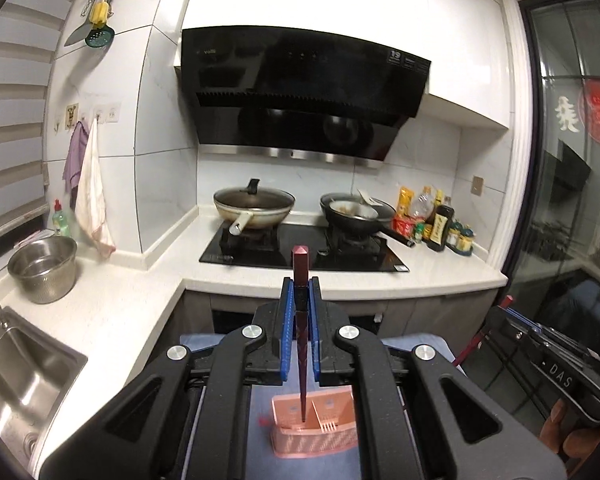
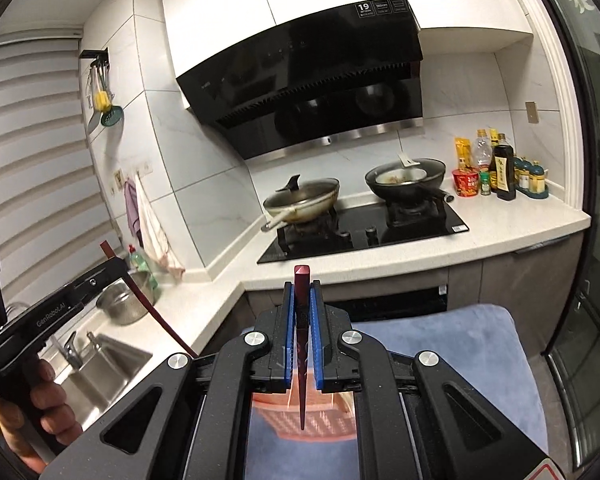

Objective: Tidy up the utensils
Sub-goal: 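Carry both dark red chopsticks into the pink holder and open both tools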

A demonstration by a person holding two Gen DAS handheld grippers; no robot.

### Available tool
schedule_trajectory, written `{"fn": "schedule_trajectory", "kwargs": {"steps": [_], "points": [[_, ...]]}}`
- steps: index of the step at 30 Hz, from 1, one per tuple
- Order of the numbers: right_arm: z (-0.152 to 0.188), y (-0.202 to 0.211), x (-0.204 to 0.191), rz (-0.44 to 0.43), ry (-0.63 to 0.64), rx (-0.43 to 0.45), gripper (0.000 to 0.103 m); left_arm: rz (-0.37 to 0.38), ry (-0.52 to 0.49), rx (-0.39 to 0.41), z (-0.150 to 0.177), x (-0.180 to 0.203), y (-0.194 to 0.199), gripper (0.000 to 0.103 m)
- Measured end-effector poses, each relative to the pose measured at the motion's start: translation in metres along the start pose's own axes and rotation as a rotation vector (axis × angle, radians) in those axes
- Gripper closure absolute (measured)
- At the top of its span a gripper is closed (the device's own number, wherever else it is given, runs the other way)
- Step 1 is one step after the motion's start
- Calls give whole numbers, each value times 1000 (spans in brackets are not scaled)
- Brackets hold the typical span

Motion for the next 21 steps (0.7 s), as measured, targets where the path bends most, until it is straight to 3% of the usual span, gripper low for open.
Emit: {"fn": "schedule_trajectory", "kwargs": {"steps": [5,10,21], "points": [[2,-40,4,9,-2,-28,95,-7,30,-34,8,-10,-32,96],[25,-78,11,20,-13,-101,95,-18,46,-100,35,-18,-58,96],[65,-110,19,48,-13,-197,94,-24,78,-196,72,-28,-83,95]]}}
Point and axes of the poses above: each gripper's, at about its wrist camera, not at the fingertips, and y roughly against the way its jaws point, x to its right, z to its underside, the point moved 6 cm from there along -y, roughly the way its jaws point, and after that the axes turned 6 degrees about z, right-handed, at the moved point
